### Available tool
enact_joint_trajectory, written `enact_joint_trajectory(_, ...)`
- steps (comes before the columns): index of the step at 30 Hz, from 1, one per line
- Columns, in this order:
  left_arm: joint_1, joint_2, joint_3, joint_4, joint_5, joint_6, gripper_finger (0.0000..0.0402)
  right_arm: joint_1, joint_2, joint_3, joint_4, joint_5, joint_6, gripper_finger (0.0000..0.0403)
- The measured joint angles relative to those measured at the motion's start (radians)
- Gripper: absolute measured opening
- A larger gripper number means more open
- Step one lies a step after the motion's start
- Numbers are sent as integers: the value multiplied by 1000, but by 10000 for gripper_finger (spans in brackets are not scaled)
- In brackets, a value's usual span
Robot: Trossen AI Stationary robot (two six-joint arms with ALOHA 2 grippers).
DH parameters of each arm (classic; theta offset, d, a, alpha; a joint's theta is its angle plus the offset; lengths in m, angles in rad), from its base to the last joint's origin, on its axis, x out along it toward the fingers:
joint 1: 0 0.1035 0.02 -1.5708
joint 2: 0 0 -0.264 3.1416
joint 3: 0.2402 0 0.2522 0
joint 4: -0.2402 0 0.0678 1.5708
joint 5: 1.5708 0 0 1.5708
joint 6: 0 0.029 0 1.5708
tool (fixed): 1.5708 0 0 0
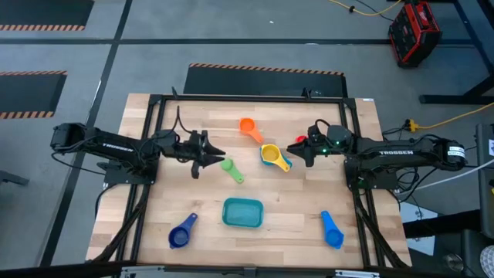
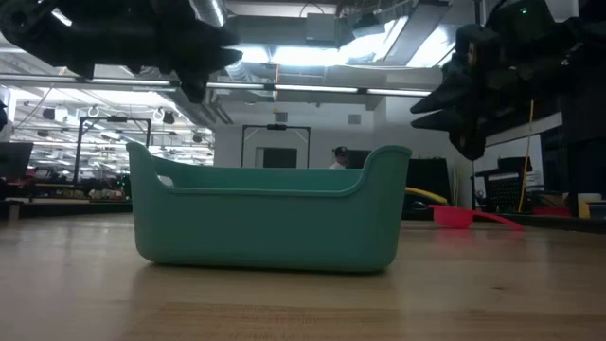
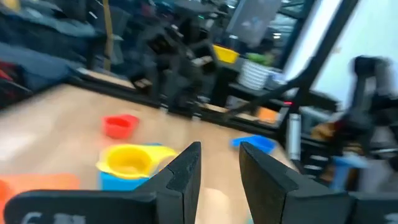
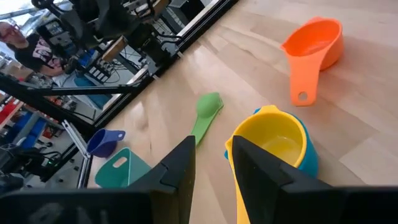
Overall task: Nest measuring cups in basket
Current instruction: Stack the dark blue measuring cup on top of the yellow measuring cup
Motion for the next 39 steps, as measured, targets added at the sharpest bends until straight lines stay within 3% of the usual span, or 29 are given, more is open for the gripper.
enact_joint_trajectory(7, -2, 0, 83, -111, 232, -240, 99, 0, 0, 0, 0, 0, 0, 111)
enact_joint_trajectory(13, -48, 0, 218, -527, 313, -284, 99, 0, 0, 0, 0, 0, 0, 111)
enact_joint_trajectory(19, -132, 0, 349, -1060, 315, -396, 99, 0, 0, 0, 0, 0, -3, 111)
enact_joint_trajectory(23, -216, 0, 364, -1252, 301, -558, 99, 0, 0, 0, 0, 0, -4, 111)
enact_joint_trajectory(27, -314, 0, 364, -1337, 221, -705, 98, 0, 0, 0, 0, 1, -45, 111)
enact_joint_trajectory(34, -457, 5, 364, -1343, 74, -907, 98, 1, 1, 0, 0, 1, -53, 111)
enact_joint_trajectory(39, -519, 45, 359, -1327, 42, -986, 98, 1, 1, 0, -3, 1, -53, 111)
